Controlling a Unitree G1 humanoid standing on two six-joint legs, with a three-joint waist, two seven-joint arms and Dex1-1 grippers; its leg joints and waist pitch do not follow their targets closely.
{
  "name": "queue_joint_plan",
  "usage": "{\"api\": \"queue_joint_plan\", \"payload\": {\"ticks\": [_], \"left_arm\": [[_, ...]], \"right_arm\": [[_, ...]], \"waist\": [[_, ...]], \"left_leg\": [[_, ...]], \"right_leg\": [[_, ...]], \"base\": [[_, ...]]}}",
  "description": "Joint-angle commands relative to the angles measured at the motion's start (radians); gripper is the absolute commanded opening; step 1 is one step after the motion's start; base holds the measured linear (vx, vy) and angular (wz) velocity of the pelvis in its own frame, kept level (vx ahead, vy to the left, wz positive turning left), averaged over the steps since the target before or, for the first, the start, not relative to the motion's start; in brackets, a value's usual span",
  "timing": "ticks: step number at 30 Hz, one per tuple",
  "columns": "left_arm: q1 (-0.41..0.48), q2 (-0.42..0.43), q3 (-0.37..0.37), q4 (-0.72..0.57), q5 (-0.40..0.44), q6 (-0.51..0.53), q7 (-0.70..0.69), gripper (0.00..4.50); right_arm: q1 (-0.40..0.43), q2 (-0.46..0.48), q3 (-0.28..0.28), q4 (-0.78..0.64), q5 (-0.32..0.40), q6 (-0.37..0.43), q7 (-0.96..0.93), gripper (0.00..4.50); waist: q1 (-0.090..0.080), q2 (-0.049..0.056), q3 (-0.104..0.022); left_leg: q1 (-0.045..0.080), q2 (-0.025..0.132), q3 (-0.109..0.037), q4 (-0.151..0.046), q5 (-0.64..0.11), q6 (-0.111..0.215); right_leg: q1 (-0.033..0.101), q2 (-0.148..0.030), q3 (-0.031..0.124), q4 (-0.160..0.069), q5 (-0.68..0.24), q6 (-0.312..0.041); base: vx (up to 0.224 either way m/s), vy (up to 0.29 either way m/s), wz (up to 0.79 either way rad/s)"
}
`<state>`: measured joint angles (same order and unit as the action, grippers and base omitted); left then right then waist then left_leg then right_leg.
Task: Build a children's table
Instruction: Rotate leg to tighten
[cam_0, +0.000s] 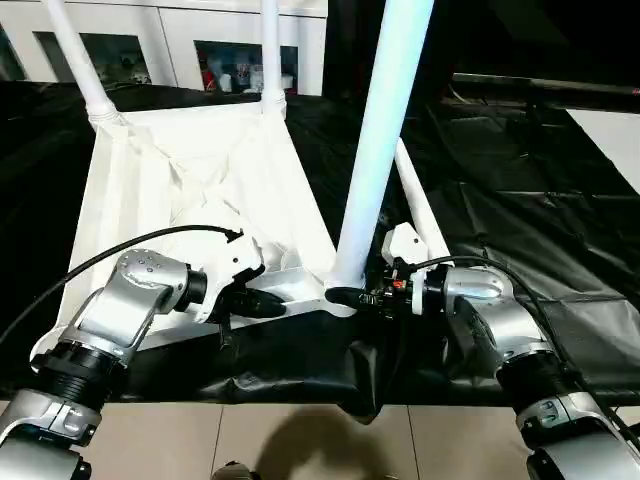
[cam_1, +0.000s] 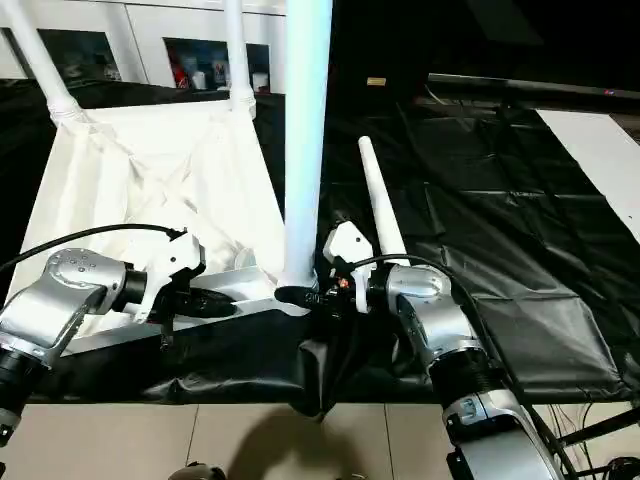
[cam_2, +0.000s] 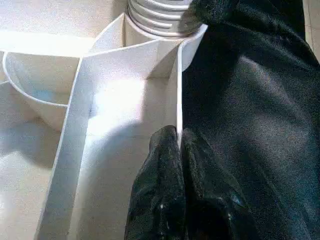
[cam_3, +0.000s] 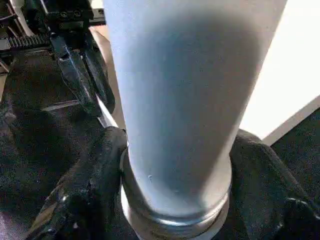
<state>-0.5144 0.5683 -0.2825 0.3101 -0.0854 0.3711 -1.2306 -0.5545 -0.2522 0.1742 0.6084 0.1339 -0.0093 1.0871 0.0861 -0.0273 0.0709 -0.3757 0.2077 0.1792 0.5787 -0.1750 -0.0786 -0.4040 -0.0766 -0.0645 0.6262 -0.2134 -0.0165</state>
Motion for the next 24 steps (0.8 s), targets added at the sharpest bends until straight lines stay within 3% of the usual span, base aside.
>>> {"api": "queue_joint_plan", "payload": {"ticks": [1,8,11,13,15,17,20,24], "left_arm": [[-0.008,-0.001,0.002,-0.024,-0.021,-0.006,-0.016,0.00],[-0.013,-0.017,0.009,-0.010,-0.019,-0.003,0.004,0.00],[-0.032,-0.068,0.021,0.024,0.010,0.013,0.111,0.00],[-0.042,-0.094,0.025,0.040,0.021,0.033,0.162,0.00],[-0.064,-0.165,0.031,0.073,0.045,0.074,0.277,0.00],[-0.093,-0.236,0.047,0.115,0.061,0.119,0.394,0.00],[-0.128,-0.304,0.068,0.168,0.080,0.157,0.521,0.00],[-0.157,-0.361,0.071,0.219,0.102,0.144,0.619,0.00]], "right_arm": [[-0.001,-0.011,0.022,0.006,-0.013,-0.006,0.017,2.72],[0.006,0.004,0.012,0.026,-0.019,0.012,-0.013,2.72],[-0.004,0.046,-0.024,0.094,-0.037,0.036,-0.171,2.71],[-0.009,0.067,-0.039,0.120,-0.045,0.042,-0.246,2.71],[-0.020,0.131,-0.075,0.171,-0.059,0.065,-0.439,2.70],[-0.033,0.192,-0.102,0.207,-0.064,0.086,-0.594,2.70],[-0.061,0.251,-0.136,0.254,-0.060,0.110,-0.753,2.70],[-0.118,0.324,-0.199,0.332,-0.017,0.121,-0.910,2.70]], "waist": [[-0.006,0.011,-0.063],[-0.006,0.009,-0.063],[-0.008,0.010,-0.057],[-0.011,0.009,-0.053],[-0.015,0.005,-0.054],[-0.022,0.008,-0.054],[-0.029,0.007,-0.054],[-0.030,0.007,-0.057]], "left_leg": [[0.017,0.024,-0.001,-0.059,-0.091,0.064],[0.016,0.023,0.000,-0.058,-0.089,0.067],[0.018,0.024,-0.001,-0.063,-0.132,0.045],[0.023,0.025,-0.002,-0.069,-0.188,0.012],[0.021,0.023,-0.003,-0.071,-0.199,-0.005],[0.025,0.023,-0.005,-0.074,-0.222,-0.024],[0.025,0.020,-0.006,-0.074,-0.242,-0.033],[0.023,0.020,-0.008,-0.074,-0.247,-0.030]], "right_leg": [[0.055,-0.057,0.048,-0.054,0.056,-0.269],[0.056,-0.056,0.048,-0.054,0.061,-0.272],[0.053,-0.059,0.049,-0.062,-0.004,-0.267],[0.050,-0.062,0.051,-0.074,-0.118,-0.244],[0.053,-0.063,0.053,-0.078,-0.164,-0.224],[0.047,-0.064,0.052,-0.085,-0.220,-0.207],[0.043,-0.062,0.052,-0.093,-0.275,-0.184],[0.041,-0.061,0.051,-0.094,-0.274,-0.159]], "base": [[0.000,0.000,0.00],[0.000,0.000,0.00],[0.000,0.000,0.00],[0.000,0.000,0.00],[0.000,0.000,0.00],[0.000,0.000,0.00],[0.000,0.000,0.00],[0.000,0.000,0.00]]}}
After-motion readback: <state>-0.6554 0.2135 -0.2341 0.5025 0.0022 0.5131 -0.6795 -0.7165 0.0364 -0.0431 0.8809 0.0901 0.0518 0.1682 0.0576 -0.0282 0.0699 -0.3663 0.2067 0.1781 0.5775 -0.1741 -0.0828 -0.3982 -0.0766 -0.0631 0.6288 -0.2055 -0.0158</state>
